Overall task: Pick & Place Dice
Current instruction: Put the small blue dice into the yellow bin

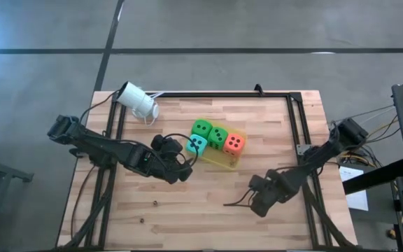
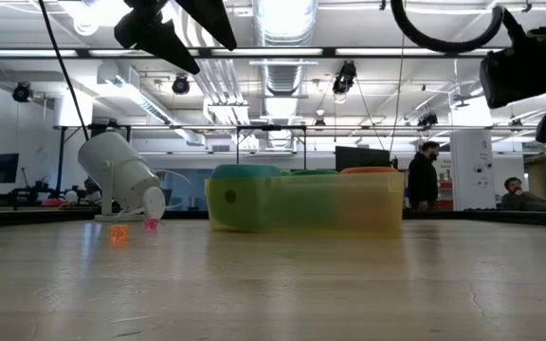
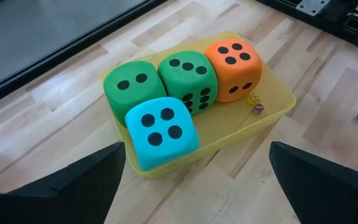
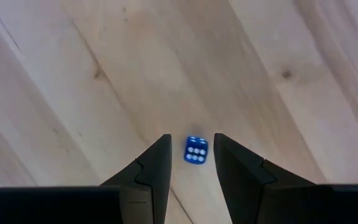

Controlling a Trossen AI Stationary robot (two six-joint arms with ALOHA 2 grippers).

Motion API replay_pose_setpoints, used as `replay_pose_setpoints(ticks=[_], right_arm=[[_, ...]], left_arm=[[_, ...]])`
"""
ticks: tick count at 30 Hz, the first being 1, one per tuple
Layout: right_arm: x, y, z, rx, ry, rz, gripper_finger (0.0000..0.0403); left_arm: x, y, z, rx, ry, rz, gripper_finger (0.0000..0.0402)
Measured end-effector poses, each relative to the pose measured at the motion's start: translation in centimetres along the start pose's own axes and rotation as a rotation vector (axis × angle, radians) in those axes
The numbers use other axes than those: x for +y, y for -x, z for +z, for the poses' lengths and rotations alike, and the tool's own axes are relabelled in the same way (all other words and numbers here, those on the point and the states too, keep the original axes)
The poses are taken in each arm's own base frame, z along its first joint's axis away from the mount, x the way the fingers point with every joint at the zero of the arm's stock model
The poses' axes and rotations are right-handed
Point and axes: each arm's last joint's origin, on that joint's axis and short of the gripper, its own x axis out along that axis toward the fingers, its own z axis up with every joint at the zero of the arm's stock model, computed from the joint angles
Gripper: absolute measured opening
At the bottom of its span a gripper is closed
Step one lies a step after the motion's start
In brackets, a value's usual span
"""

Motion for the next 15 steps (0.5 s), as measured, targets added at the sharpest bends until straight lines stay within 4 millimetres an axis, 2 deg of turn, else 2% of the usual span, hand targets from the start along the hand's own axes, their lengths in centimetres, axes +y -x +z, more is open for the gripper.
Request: replay_pose_setpoints(ticks=[6,15], right_arm=[[0.5,-0.9,0.0,0.027,0.03,-0.021,0.0114],[0.6,-1.2,0.0,0.045,0.05,-0.03,0.0114]], left_arm=[[0.0,0.0,0.0,0.0,0.007,0.0,0.04],[0.0,0.0,0.0,0.0,0.007,0.0,0.04]])
